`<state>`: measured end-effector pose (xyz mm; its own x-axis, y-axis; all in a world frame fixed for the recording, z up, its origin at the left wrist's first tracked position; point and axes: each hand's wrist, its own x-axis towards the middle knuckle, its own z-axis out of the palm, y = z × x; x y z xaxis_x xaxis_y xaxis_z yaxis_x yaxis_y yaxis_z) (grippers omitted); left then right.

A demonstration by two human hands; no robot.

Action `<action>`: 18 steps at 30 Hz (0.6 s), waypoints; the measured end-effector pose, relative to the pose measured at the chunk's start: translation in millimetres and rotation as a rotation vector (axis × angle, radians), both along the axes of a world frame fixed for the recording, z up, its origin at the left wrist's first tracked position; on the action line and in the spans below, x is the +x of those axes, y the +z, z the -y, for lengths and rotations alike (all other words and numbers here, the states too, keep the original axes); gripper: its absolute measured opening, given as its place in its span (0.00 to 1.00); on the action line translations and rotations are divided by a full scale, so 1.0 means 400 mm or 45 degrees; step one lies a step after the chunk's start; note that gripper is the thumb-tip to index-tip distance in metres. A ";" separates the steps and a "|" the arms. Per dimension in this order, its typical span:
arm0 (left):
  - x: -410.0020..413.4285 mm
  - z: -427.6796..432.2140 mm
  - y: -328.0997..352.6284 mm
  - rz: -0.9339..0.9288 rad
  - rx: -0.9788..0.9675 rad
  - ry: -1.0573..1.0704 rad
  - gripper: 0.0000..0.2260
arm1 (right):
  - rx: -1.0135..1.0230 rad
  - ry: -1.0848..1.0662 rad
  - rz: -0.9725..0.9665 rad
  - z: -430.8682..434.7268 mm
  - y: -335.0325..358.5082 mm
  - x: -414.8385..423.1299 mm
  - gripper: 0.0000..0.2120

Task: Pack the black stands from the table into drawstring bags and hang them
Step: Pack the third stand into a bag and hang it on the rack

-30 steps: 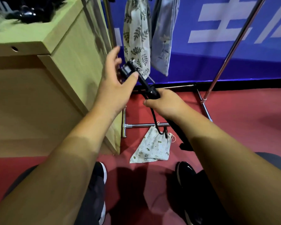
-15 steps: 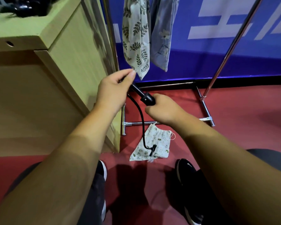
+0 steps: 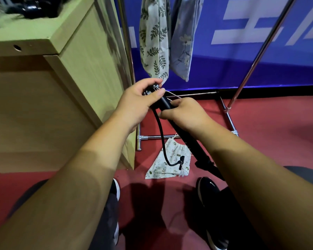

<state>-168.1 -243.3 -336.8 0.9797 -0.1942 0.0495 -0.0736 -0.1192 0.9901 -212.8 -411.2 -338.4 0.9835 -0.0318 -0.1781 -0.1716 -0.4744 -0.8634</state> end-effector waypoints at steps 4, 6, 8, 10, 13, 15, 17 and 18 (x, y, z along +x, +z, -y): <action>0.020 -0.006 0.013 -0.004 -0.140 0.156 0.18 | 0.082 0.085 -0.038 -0.004 0.012 0.016 0.20; 0.027 -0.010 0.016 0.011 -0.177 0.255 0.20 | 0.139 0.145 -0.165 0.001 0.017 0.021 0.13; 0.037 -0.014 0.015 -0.021 -0.215 0.349 0.24 | 0.011 0.250 -0.338 0.016 0.015 0.015 0.09; 0.040 -0.014 0.019 -0.084 -0.248 0.429 0.29 | -0.173 0.339 -0.450 0.032 0.004 0.005 0.09; 0.036 0.007 0.037 -0.186 -0.269 0.385 0.23 | -0.052 0.261 -0.378 0.037 -0.008 0.002 0.12; 0.024 0.023 0.046 -0.301 -0.251 0.235 0.14 | 0.116 0.175 -0.255 0.032 -0.003 0.005 0.13; 0.013 0.031 0.040 -0.352 -0.163 0.086 0.12 | 0.253 0.070 -0.132 0.032 0.012 0.009 0.11; 0.010 0.032 0.031 -0.361 -0.084 0.031 0.11 | 0.309 0.018 -0.087 0.035 0.021 0.012 0.09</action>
